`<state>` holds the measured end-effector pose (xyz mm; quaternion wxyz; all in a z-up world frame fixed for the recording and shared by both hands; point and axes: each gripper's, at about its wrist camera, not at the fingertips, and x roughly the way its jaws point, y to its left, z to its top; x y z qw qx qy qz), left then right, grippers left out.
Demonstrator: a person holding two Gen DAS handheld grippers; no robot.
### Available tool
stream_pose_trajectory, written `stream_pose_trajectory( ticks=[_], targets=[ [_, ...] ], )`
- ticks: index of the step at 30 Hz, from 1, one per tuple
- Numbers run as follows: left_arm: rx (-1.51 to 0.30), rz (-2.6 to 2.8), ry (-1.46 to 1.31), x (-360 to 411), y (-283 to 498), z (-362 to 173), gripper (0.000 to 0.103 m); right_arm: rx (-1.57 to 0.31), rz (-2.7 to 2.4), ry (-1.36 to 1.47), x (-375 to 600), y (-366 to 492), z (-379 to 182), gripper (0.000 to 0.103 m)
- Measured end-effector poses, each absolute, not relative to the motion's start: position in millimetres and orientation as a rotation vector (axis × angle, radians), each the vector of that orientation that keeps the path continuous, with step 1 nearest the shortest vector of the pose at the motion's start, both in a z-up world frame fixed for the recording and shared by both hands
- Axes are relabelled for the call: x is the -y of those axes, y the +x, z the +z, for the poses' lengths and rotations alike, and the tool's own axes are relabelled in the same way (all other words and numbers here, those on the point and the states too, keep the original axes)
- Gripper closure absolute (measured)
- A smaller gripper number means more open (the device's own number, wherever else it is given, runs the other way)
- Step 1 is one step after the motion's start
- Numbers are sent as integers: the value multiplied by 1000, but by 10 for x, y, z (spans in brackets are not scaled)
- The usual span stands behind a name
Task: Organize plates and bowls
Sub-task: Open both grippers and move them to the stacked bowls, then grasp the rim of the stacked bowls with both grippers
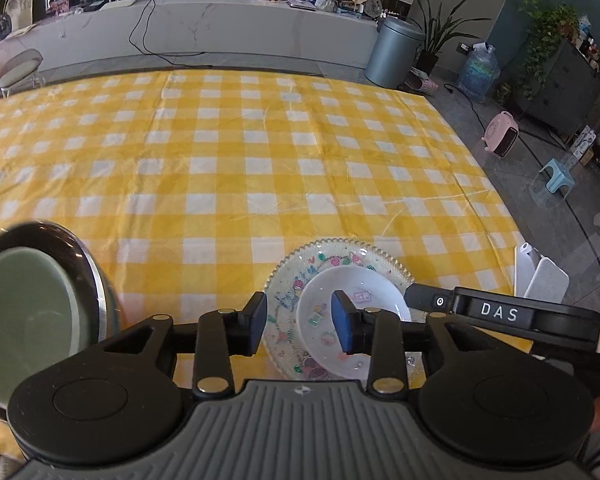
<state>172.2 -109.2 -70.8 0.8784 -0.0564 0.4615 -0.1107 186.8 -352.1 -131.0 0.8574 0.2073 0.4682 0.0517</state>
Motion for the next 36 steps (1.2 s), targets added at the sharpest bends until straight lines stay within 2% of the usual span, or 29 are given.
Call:
stream_pose_trajectory(
  ticks=[4, 9, 12, 15, 23, 29, 32, 36],
  targets=[
    [-931, -230, -123, 878, 1656, -464, 56, -952, 89, 422, 3465, 1828, -1183, 53],
    [-839, -206, -48, 616, 1513, -251, 55, -892, 124, 414, 3227, 1716, -929, 48],
    [-797, -184, -6, 470, 1440, -177, 48, -835, 142, 386, 3007, 1628, -752, 36],
    [-779, -154, -23, 271, 1394, -140, 48, -790, 157, 369, 2774, 1542, -592, 26],
    [-757, -51, -101, -335, 1372, -112, 44, -806, 238, 382, 2134, 1506, -427, 25],
    [-853, -37, -228, -714, 1432, -290, 25, -922, 297, 376, 1693, 1591, -548, 24],
    [-899, -34, -262, -846, 1474, -413, 25, -959, 267, 376, 1611, 1644, -657, 20],
    [-934, -29, -345, -1009, 1484, -579, 25, -1009, 217, 434, 1627, 1736, -813, 20]
  ],
)
